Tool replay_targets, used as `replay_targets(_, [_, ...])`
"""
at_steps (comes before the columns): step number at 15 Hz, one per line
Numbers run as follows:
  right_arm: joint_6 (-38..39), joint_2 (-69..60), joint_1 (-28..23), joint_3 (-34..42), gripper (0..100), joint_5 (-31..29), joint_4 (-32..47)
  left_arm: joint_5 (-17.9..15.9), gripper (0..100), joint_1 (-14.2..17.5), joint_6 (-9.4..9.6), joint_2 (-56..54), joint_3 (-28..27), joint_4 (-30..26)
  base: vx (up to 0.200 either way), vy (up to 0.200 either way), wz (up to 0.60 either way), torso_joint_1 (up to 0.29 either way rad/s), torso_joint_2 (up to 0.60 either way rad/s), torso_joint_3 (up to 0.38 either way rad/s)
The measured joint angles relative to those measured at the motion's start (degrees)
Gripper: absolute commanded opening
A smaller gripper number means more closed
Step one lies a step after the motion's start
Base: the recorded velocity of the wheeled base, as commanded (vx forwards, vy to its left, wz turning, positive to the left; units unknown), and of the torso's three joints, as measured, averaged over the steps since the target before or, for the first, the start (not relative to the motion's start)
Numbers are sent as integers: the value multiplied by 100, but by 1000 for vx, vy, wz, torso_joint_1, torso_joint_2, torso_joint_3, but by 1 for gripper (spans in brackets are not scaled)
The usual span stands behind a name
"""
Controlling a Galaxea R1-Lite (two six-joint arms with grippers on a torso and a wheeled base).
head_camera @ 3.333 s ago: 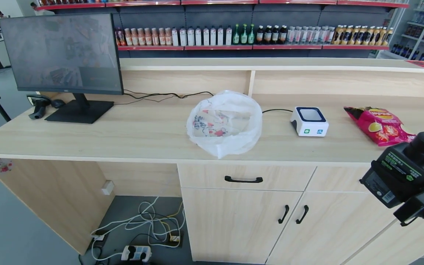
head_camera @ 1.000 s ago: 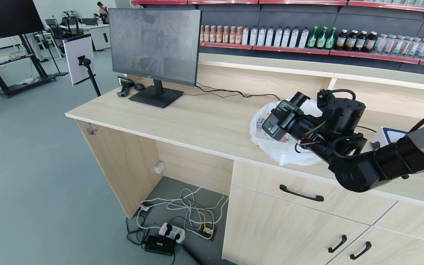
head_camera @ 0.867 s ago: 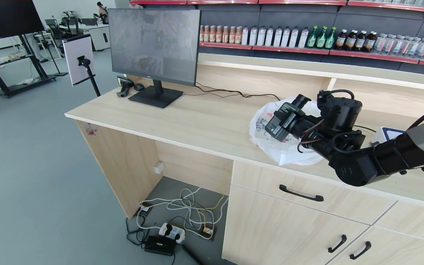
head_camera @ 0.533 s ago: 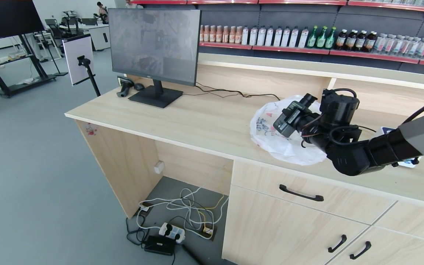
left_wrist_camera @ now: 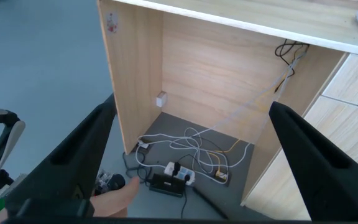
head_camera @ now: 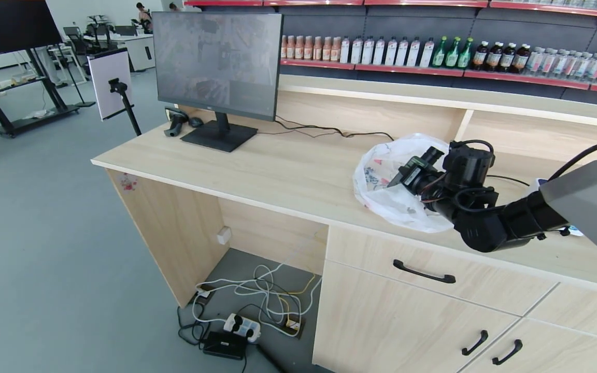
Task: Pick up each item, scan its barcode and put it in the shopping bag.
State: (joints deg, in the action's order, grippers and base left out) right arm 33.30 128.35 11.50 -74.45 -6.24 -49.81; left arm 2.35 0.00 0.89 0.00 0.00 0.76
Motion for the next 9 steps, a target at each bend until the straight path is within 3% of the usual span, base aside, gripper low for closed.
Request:
replay_targets(8, [249, 235, -37, -85, 0, 61, -13, 0, 100, 0, 0, 0, 0, 2, 0, 0, 0, 0, 0, 0])
replay_targets(9, [250, 263, -37, -132, 100, 61, -16, 0, 100, 0, 0, 0, 0, 0, 0, 0, 0, 0, 0, 0])
